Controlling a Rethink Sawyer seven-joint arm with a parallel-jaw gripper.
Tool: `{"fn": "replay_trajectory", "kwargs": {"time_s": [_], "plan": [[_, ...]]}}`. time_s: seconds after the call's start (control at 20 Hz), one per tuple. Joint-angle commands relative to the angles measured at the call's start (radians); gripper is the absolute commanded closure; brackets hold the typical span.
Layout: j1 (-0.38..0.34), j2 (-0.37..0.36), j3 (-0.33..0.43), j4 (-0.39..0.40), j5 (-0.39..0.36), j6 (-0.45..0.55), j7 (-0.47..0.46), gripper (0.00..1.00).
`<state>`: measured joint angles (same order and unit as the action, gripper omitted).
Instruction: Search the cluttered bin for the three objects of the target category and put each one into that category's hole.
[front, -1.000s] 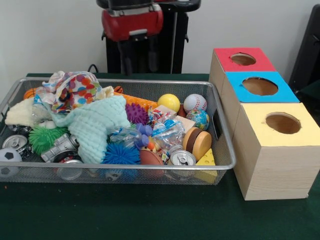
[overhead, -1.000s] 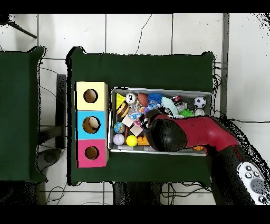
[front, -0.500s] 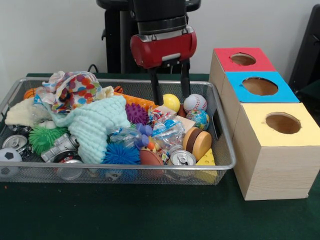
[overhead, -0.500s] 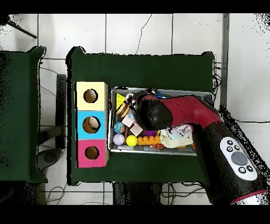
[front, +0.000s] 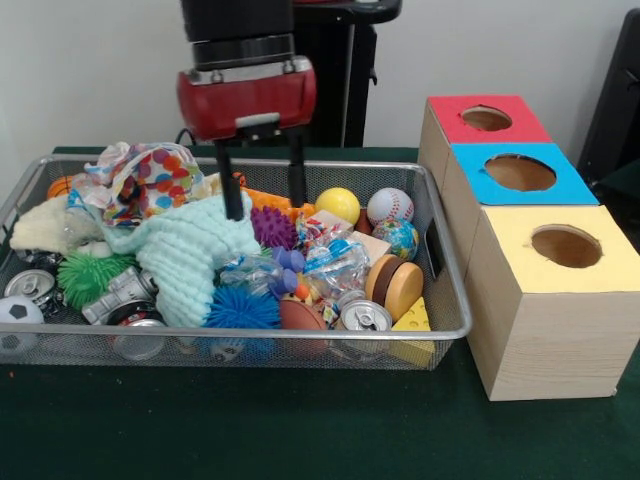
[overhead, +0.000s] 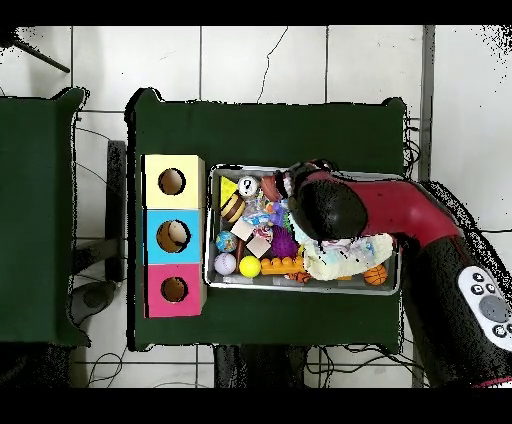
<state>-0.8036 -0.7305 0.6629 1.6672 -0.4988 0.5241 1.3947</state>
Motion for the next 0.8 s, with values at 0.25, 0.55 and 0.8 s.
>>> {"fn": "replay_trajectory", "kwargs": {"time_s": [0.25,0.55,0.8], "plan": [[0.014,0.140,-0.056,-0.091,-0.090,0.030,-0.043,0.00],[0.069,0.128,-0.086,-0.068,-0.074,-0.003,0.068,0.00],[0.088,0.125,-0.116,-0.047,-0.073,-0.014,0.083,0.00]]}}
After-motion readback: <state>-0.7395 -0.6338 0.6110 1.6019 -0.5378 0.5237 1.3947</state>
